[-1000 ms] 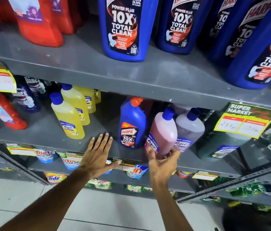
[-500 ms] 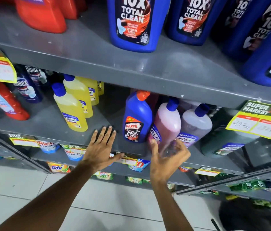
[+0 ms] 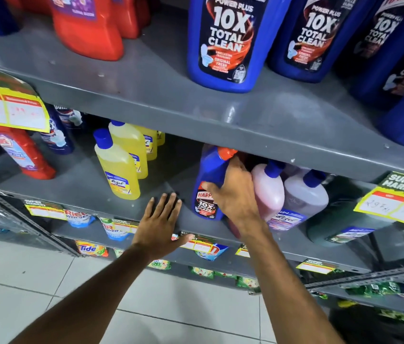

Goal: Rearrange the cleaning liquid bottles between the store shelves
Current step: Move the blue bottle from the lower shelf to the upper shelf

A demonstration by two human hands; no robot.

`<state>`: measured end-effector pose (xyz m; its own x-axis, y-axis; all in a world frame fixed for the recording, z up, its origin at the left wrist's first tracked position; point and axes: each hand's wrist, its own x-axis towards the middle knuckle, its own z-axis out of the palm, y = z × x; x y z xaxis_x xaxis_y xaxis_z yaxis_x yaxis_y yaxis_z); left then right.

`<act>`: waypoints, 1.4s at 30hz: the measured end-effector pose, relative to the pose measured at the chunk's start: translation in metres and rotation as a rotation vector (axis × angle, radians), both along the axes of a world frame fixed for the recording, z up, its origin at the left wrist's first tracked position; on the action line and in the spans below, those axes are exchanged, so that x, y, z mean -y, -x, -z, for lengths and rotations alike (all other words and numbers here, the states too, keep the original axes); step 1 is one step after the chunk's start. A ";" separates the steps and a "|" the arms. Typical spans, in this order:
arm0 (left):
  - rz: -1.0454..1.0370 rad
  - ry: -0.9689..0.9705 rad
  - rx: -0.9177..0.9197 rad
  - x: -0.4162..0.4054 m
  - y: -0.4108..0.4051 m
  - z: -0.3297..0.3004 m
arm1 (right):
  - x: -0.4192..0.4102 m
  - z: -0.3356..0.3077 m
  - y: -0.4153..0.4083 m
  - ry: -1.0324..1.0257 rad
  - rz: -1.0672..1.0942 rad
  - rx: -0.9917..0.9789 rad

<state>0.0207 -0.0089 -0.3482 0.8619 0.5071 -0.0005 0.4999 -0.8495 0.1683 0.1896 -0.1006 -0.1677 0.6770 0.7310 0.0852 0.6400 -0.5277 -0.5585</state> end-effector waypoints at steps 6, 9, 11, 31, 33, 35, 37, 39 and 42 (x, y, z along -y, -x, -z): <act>0.048 0.006 -0.062 -0.002 0.004 -0.005 | 0.008 0.007 0.008 -0.055 0.047 0.006; 0.080 0.008 -0.014 0.004 0.018 -0.020 | 0.023 0.007 0.021 -0.080 0.082 -0.016; 0.071 0.002 0.049 0.013 0.033 -0.034 | 0.037 0.001 0.033 -0.107 0.091 -0.048; 0.083 -0.384 0.527 0.012 0.055 -0.327 | 0.127 -0.295 0.074 -0.540 -0.093 0.336; 0.040 -0.369 0.492 0.001 0.042 -0.346 | 0.120 -0.317 0.062 -0.551 -0.085 0.371; 0.000 -0.321 0.426 -0.009 0.029 -0.358 | 0.111 -0.334 0.046 -0.559 -0.071 0.386; -0.041 -0.265 0.337 -0.017 0.018 -0.364 | 0.101 -0.348 0.032 -0.508 -0.059 0.349; -0.081 -0.208 0.265 -0.025 0.009 -0.363 | 0.090 -0.357 0.017 -0.475 -0.051 0.331; -0.099 -0.092 0.191 -0.035 0.003 -0.359 | 0.076 -0.361 -0.003 -0.459 -0.046 0.299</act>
<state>0.0175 0.0256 0.0111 0.7878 0.5797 0.2083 0.5482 -0.8140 0.1920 0.1928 -0.1766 0.1937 0.5423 0.6016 0.5865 0.8230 -0.2400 -0.5148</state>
